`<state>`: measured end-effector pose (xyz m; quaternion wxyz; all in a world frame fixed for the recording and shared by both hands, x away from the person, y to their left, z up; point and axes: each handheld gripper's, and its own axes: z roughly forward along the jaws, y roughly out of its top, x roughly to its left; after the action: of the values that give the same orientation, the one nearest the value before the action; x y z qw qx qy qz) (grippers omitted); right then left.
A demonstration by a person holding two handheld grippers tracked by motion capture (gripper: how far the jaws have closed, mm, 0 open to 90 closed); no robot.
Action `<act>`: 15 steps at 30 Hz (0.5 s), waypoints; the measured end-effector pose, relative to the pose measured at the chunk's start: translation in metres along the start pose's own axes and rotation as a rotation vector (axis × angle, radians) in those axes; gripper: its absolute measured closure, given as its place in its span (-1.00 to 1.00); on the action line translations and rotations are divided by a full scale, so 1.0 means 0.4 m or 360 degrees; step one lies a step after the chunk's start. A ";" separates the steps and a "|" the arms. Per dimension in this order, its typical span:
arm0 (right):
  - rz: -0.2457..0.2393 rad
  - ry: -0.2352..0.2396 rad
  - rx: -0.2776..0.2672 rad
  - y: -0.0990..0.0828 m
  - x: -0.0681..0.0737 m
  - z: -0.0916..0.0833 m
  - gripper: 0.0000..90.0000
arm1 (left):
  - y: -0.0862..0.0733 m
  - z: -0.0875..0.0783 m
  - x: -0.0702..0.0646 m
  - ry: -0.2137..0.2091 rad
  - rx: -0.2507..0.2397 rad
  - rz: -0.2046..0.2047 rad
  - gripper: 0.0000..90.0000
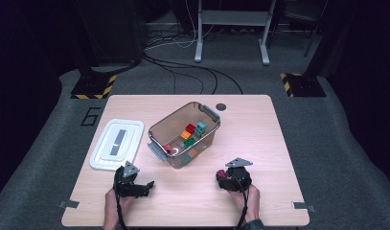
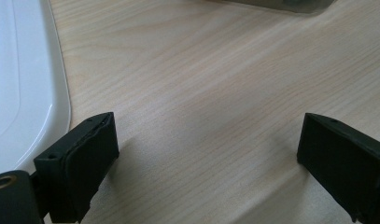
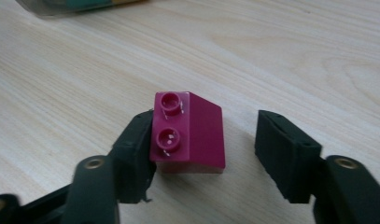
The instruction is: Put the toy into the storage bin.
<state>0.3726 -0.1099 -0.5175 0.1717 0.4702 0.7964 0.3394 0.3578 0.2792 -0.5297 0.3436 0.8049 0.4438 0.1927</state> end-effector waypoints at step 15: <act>-0.0021 -0.0052 -0.0010 0.004 -0.002 0.002 0.30 | 0.000 0.000 0.000 -0.0002 0.0003 0.0002 -0.89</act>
<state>0.3746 -0.1096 -0.5171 0.1884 0.4697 0.7956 0.3332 0.3578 0.2793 -0.5296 0.3431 0.8056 0.4432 0.1920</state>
